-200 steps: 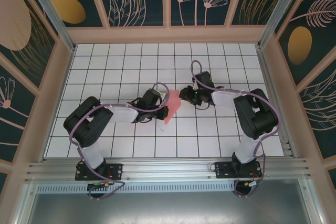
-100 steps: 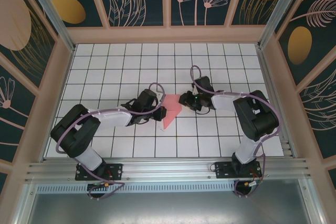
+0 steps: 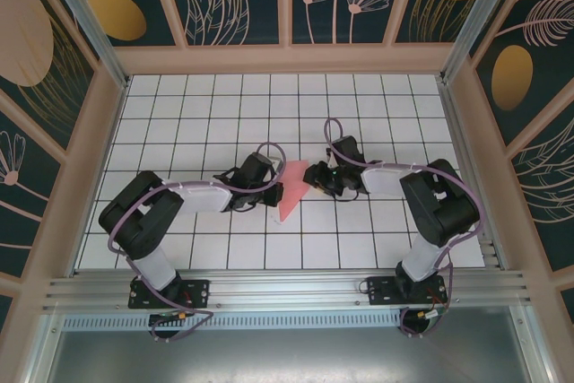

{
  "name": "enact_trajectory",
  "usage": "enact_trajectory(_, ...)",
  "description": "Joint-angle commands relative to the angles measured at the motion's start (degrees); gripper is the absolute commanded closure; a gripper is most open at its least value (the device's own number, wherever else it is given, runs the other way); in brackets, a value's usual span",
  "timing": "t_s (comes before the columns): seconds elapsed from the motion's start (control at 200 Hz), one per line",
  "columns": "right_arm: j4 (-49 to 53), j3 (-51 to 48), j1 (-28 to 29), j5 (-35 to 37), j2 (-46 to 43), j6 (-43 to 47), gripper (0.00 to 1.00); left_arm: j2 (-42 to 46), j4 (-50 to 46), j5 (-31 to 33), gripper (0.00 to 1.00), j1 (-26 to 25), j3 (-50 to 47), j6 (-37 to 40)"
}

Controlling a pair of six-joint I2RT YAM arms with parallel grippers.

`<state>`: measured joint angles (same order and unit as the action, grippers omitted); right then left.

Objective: Fold a paper plane with a square sheet of paper (pick it up from the middle)
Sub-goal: Third fold the triangle at the center of the table, then fourth fold the wing at the center of the table.

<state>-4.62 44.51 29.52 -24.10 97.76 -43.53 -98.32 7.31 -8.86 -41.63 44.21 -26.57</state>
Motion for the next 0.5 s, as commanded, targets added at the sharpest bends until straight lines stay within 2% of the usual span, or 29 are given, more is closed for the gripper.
enact_trajectory(0.0,-1.99,-1.18,1.06,-1.68,-1.96,-1.71,0.57,-1.78,-0.43,1.12,0.98,-0.19,-0.93,1.07)
enact_trajectory(0.25,-4.51,-0.87,1.37,-3.56,-1.11,-2.83,0.58,-2.47,-0.14,0.33,1.0,-0.18,-1.67,1.67)
enact_trajectory(0.415,-2.84,-1.01,1.43,-0.65,-2.34,-2.89,0.58,-2.33,-0.33,1.21,1.0,-0.17,-2.1,1.52)
enact_trajectory(0.495,-4.79,-1.7,0.99,-2.14,-3.13,-2.99,0.61,-2.16,-0.37,1.12,1.0,-0.12,-2.15,1.45)
